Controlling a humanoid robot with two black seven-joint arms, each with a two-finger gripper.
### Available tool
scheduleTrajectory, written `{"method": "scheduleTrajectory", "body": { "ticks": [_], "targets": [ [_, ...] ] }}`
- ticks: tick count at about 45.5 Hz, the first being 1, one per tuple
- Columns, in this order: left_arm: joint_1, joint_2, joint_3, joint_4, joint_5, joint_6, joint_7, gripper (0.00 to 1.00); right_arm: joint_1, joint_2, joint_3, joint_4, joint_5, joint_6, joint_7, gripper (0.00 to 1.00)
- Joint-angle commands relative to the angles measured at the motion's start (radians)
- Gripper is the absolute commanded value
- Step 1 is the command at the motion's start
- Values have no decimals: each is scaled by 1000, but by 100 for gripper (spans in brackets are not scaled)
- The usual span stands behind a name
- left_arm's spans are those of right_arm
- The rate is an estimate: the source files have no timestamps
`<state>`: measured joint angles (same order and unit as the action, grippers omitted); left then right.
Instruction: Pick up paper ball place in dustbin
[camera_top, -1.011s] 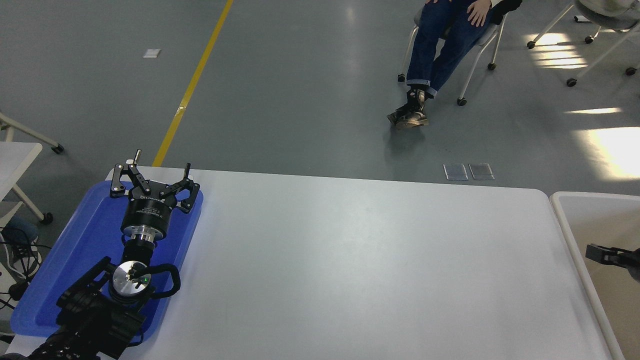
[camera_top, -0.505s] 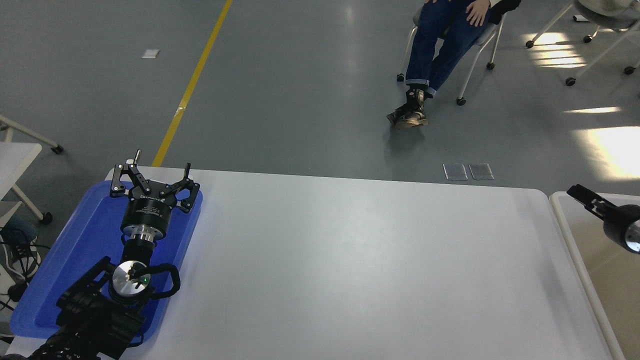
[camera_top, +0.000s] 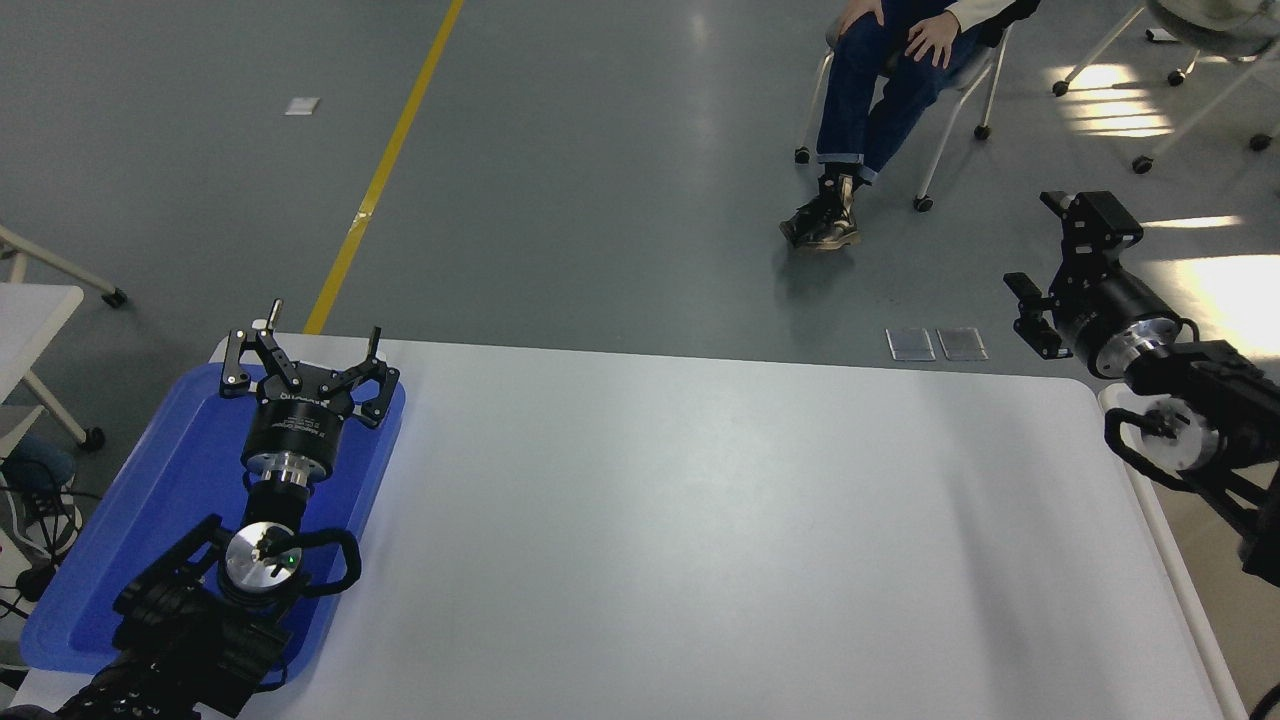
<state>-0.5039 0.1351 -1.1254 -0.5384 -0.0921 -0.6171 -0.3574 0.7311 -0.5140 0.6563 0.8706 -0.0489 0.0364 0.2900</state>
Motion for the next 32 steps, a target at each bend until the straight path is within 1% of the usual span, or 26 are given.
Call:
{"method": "scheduleTrajectory", "body": {
  "ticks": [1,11,14,23,32],
  "targets": [
    [1,0,0,0,0,0,0,100,-67,152,149,16,175,33,1,100],
    [-1,0,1,0,0,-1,0,100,-130,249,210,-25,187,103,3,100],
    [-1,0,1,0,0,-1,0,100,-150,278,250,-74,192,152,3,100],
    [-1,0,1,0,0,-1,0,100,-208,276,273,-111,236,275,-2,100],
    [-1,0,1,0,0,-1,0,100,-237,272,276,-174,238,356,-5,100]
  ]
}}
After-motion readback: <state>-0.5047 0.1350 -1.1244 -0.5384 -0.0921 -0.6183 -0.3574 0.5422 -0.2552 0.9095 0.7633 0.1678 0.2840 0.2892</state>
